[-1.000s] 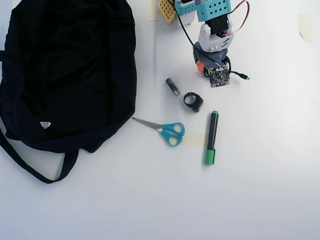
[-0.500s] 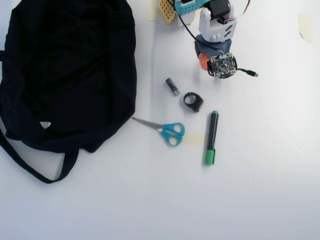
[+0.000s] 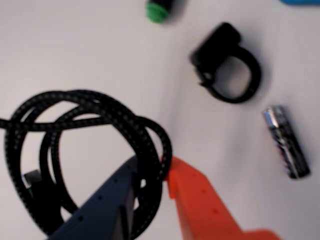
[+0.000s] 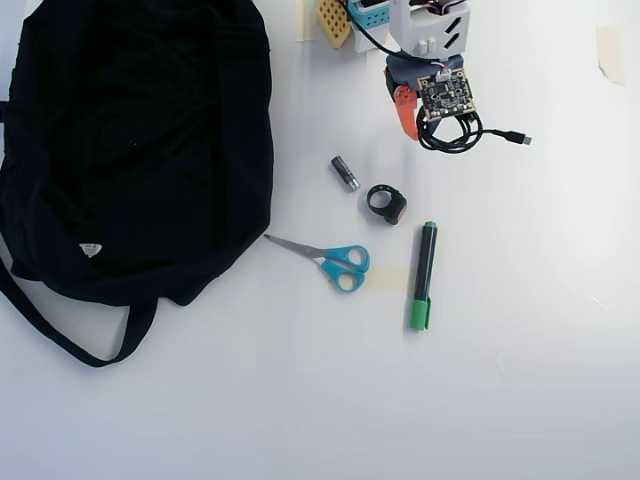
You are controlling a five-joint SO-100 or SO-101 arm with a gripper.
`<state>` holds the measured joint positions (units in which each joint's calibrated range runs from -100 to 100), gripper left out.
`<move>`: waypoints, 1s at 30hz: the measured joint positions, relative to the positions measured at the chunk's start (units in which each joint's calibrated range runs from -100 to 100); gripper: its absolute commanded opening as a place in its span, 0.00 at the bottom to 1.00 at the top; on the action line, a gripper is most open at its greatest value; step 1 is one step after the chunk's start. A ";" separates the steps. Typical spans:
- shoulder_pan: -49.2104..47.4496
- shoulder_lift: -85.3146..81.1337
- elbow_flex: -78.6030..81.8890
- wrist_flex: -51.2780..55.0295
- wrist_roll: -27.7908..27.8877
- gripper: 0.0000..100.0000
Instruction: Put the cable into the black bag
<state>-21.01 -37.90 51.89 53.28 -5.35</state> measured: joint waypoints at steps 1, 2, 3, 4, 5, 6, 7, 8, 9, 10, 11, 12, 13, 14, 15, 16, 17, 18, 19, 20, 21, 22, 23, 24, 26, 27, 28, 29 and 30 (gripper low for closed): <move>0.59 -0.17 -1.10 0.00 0.05 0.02; 1.62 -0.17 -2.28 0.00 -0.10 0.02; 2.20 -0.17 -3.46 0.00 -0.10 0.02; 2.50 -0.17 -4.48 0.00 -0.05 0.02; 2.50 -0.17 -5.35 0.00 0.00 0.02; 2.72 -0.17 -6.13 0.00 0.00 0.02; 3.23 -0.17 -6.84 0.00 0.00 0.02; 3.97 -0.17 -7.47 0.00 -0.05 0.02; 4.56 -0.17 -7.86 0.00 -0.05 0.02; 4.78 -0.17 -8.25 0.00 -0.05 0.02; 4.78 -0.17 -8.57 0.00 -0.05 0.02; 4.85 -0.17 -8.96 0.00 -0.05 0.02; 5.44 -0.17 -9.43 0.00 -0.05 0.02; 6.39 -0.17 -9.98 0.00 -0.05 0.02; 7.57 -0.17 -10.61 0.00 -0.05 0.02; 8.45 -0.17 -11.16 0.00 0.00 0.02; 9.18 -0.17 -11.71 0.00 0.00 0.02; 9.63 -0.17 -12.19 0.00 0.00 0.02; 9.99 -0.17 -12.50 0.00 0.00 0.02; 10.80 -0.17 -12.81 0.00 0.00 0.02; 11.76 -0.17 -13.21 0.00 0.00 0.02; 13.08 -0.17 -13.68 0.00 0.00 0.02; 14.33 -0.17 -14.31 0.00 0.00 0.02; 15.50 -0.17 -14.94 0.00 0.00 0.02; 17.78 -0.17 -15.96 0.00 0.00 0.02; 18.96 -0.17 -16.51 0.00 0.00 0.02; 20.43 -0.17 -17.06 0.00 0.00 0.02; 21.90 -0.17 -17.53 0.00 0.00 0.02; 23.59 -0.17 -17.92 0.00 0.00 0.02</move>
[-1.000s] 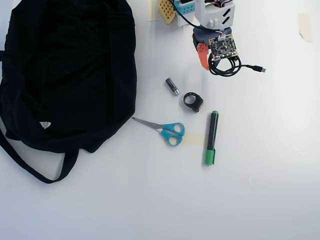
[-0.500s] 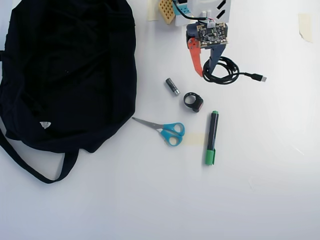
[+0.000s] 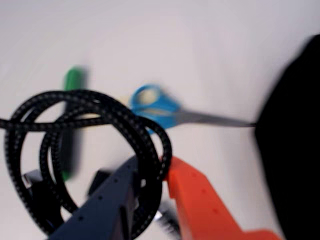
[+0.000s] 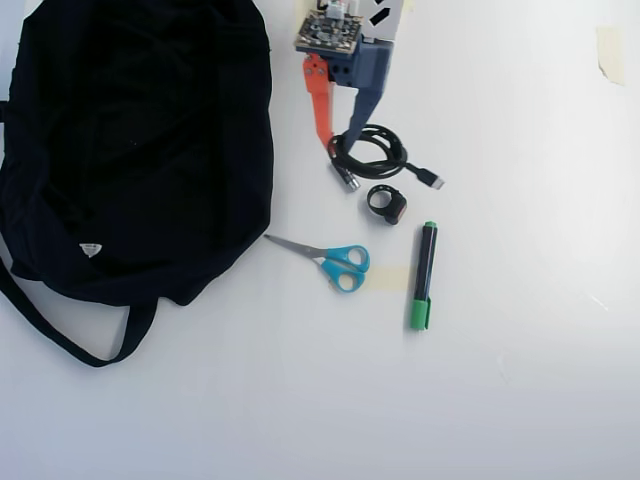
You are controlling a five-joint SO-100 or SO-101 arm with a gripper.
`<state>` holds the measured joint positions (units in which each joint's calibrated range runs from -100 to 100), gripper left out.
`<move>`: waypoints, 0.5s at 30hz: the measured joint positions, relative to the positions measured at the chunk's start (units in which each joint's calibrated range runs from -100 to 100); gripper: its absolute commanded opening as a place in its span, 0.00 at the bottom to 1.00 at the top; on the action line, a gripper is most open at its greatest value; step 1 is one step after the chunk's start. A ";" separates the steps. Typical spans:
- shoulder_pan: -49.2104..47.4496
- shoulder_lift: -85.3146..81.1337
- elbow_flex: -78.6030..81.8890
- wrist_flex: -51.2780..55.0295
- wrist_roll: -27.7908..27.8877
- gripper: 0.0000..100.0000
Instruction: Put the cable into the black bag
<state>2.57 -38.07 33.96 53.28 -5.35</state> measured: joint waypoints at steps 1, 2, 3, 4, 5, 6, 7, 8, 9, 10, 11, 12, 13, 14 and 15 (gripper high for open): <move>1.40 0.00 -0.24 0.00 0.00 0.02; 2.50 0.00 -0.31 0.00 0.00 0.02; 3.45 0.00 -0.39 0.00 0.00 0.02; 4.56 0.00 -0.39 0.00 0.10 0.02; 6.10 0.00 -0.39 0.00 0.24 0.02; 7.71 0.00 -0.39 -0.34 0.24 0.02; 9.63 0.00 -0.39 -1.03 0.24 0.02; 11.09 0.00 -0.39 -1.72 0.20 0.02; 12.34 0.00 -0.39 -2.49 0.05 0.02; 13.45 0.00 -0.39 -3.35 0.05 0.02; 14.33 0.00 -0.39 -4.12 0.05 0.02; 15.80 0.00 -0.39 -5.41 0.05 0.02; 16.90 0.00 -0.39 -5.93 0.05 0.02; 18.74 0.00 -0.39 -6.35 0.05 0.02; 19.91 0.00 -0.39 -6.44 0.20 0.02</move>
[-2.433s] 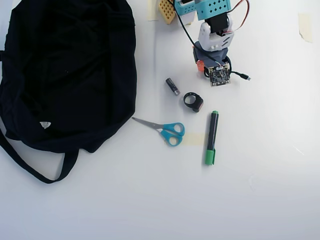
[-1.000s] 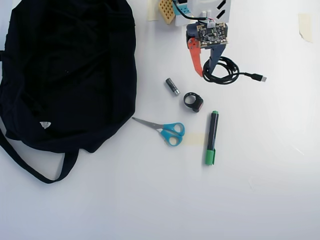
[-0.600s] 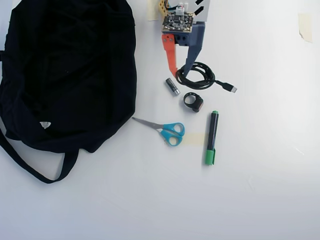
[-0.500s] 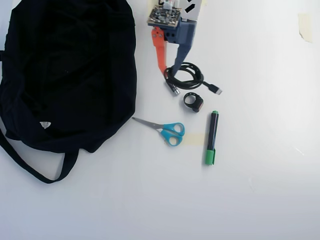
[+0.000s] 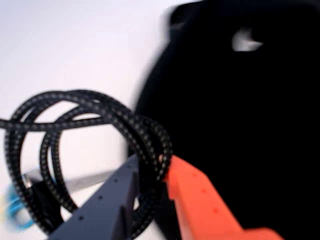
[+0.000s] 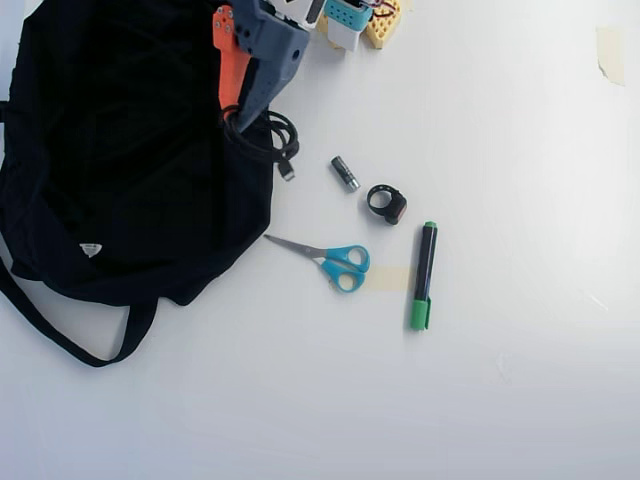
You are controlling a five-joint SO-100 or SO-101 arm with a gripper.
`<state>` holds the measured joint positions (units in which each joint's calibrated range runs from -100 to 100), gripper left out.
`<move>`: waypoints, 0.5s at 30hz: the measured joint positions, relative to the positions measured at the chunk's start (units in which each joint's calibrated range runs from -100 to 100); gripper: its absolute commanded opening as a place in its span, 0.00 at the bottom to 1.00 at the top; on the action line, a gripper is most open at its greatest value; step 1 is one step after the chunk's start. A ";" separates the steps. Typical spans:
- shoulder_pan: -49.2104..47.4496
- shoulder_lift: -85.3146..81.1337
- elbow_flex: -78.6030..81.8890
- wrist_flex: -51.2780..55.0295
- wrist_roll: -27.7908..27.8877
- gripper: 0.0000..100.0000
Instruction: Put the cable into the black bag
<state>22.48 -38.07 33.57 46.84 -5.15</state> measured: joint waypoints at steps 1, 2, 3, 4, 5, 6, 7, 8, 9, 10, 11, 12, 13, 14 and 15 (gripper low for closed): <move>1.47 0.00 0.00 -0.09 0.05 0.02; 3.97 0.00 0.00 -0.09 -0.20 0.02; 5.14 0.00 0.00 -0.09 -0.20 0.02; 7.20 0.00 0.39 -0.09 -0.24 0.02; 7.94 0.00 0.39 -0.09 -0.24 0.02; 8.96 0.00 0.86 -0.09 -0.24 0.02; 11.24 0.00 1.26 -0.09 -0.15 0.02; 12.27 0.00 1.34 -0.09 -0.24 0.02; 13.52 0.00 1.34 -0.09 -0.24 0.02; 15.06 0.58 1.34 -0.34 -0.10 0.02; 16.09 0.75 1.34 -0.60 -0.10 0.02; 18.44 2.49 1.34 -3.61 -0.15 0.02; 20.65 3.74 1.34 -6.01 0.05 0.02; 22.41 6.56 1.26 -8.67 -0.05 0.02; 23.22 7.89 1.26 -9.88 -0.05 0.02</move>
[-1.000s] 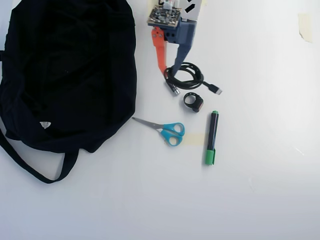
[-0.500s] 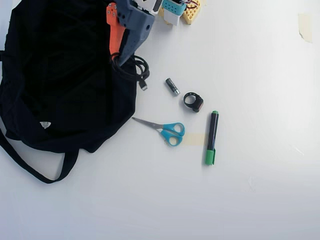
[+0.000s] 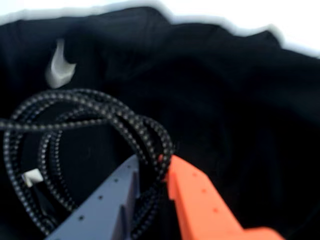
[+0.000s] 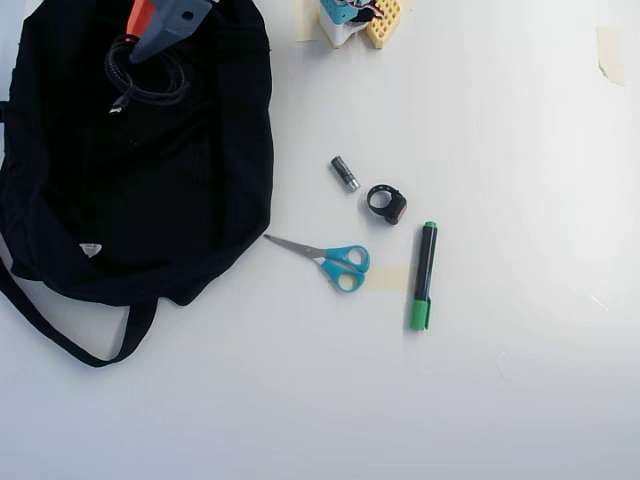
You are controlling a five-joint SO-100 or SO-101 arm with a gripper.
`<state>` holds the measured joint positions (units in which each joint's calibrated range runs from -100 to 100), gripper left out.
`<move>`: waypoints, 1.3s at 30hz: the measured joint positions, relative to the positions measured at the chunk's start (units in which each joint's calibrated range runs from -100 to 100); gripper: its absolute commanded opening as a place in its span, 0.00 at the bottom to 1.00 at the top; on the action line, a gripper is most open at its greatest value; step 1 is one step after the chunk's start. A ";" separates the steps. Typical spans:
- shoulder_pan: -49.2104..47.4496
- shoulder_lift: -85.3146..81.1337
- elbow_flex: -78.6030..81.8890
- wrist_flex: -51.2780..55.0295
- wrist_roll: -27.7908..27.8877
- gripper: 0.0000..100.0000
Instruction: Put the cable into the black bag
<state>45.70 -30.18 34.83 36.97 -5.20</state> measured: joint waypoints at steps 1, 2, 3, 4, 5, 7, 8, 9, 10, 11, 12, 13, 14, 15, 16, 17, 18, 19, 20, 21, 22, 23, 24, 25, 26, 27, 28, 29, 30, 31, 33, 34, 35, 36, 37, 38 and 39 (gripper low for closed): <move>1.91 3.07 -0.86 -1.72 0.24 0.02; 4.48 6.56 -1.57 -2.83 -0.05 0.02; 4.63 7.97 -2.28 -3.01 -0.05 0.02; 5.07 11.04 -4.17 -3.18 0.20 0.02; 6.17 13.86 -5.74 -3.18 0.00 0.02; 5.88 18.18 -8.02 -3.18 0.15 0.02; 6.25 19.51 -8.25 -3.18 0.00 0.02; 6.10 20.01 -8.18 -3.18 0.00 0.02; 5.95 20.01 -8.25 -3.18 0.00 0.02; 5.80 20.01 -8.25 -3.18 0.00 0.02; 5.80 21.00 -8.25 -3.18 0.00 0.02; 5.73 21.75 -8.25 -3.18 0.15 0.02; 5.66 21.92 -8.25 -3.18 0.00 0.02; 5.29 21.92 -7.47 -3.18 0.00 0.02; 4.78 21.92 -6.60 -3.09 0.00 0.02; 4.48 22.00 -6.45 -2.83 0.15 0.02; 4.63 21.92 -6.53 -2.58 -0.15 0.02; 4.56 21.92 -6.45 -2.49 -0.20 0.02; 4.70 21.92 -6.45 -2.49 -0.15 0.02; 4.63 21.92 -6.45 -2.49 -0.15 0.02; 4.63 21.92 -6.45 -2.49 -0.15 0.02; 4.63 21.92 -6.45 -2.49 -0.15 0.02; 4.63 21.92 -6.45 -2.49 -0.15 0.02; 4.63 21.92 -5.90 -2.49 -0.15 0.03; 4.63 21.92 -5.74 -2.49 -0.15 0.05; 4.63 21.92 -5.35 -2.49 -0.15 0.13; 4.63 21.92 -5.27 -2.49 -0.20 0.20; 4.56 21.92 -5.27 -2.49 -0.10 0.24; 4.70 21.92 -4.80 -2.49 -0.24 0.26; 4.63 21.92 -4.72 -2.49 -0.24 0.27; 4.63 21.92 -4.72 -2.49 -0.20 0.27; 4.63 21.92 -4.72 -2.49 -0.15 0.27; 4.63 21.92 -4.72 -2.49 -0.15 0.27; 4.63 21.92 -4.72 -2.49 -0.15 0.27; 4.63 21.92 -4.72 -2.49 -0.15 0.27; 4.26 21.92 -4.72 -2.49 -0.15 0.26; 3.53 21.92 -4.72 -2.49 -0.15 0.26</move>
<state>49.23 -8.26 30.11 34.48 -5.35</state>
